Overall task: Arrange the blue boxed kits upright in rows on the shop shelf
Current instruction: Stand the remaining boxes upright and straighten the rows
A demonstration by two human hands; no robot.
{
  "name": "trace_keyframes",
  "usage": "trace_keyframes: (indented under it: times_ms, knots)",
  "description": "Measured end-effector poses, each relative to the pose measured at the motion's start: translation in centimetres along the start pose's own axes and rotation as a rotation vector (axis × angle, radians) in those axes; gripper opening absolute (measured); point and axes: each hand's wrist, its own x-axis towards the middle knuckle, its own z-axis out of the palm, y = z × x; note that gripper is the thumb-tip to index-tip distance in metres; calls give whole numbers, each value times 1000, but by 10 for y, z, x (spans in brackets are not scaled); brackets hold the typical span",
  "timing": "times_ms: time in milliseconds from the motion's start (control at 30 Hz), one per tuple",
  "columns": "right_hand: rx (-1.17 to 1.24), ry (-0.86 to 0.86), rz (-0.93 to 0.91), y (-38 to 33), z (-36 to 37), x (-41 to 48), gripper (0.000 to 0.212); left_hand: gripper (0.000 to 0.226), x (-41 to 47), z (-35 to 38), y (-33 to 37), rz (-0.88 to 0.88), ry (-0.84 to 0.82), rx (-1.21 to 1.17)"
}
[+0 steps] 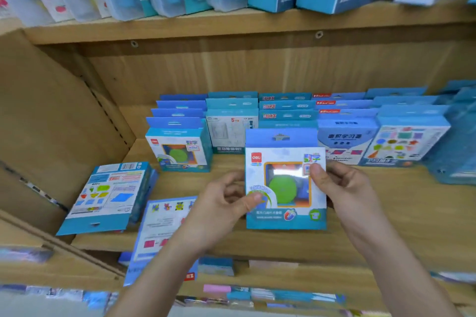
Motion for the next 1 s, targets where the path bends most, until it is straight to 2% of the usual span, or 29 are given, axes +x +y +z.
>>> trace_keyframes:
  times_ms: [67,200,333,433,567,667,733,1000]
  knots:
    - [-37,-94,-40,-5,-7,1,33,30,-2,3,-1,22,44,98]
    - [-226,-302,-147,-25,2,16,51,35,-13,-10,5,128,148,337]
    - [-345,-317,-283,-35,38,30,53,33,-27,-47,14,138,342,526]
    - [-373,-286,-349,-38,68,38,49,39,-31,-101,14,95,456,884]
    - [-409,-247,-390,-31,107,46,46,45,-8,-170,0,-98,268,1126]
    - [-501,-179,-421,-18,135,49,41,53,18,-193,-15,-243,82,1219]
    - [-550,-143,-431,-9,150,52,43,52,28,-199,-26,-297,19,1267]
    - [-702,-66,-414,31,180,64,48,50,22,-211,-46,-247,-88,1354]
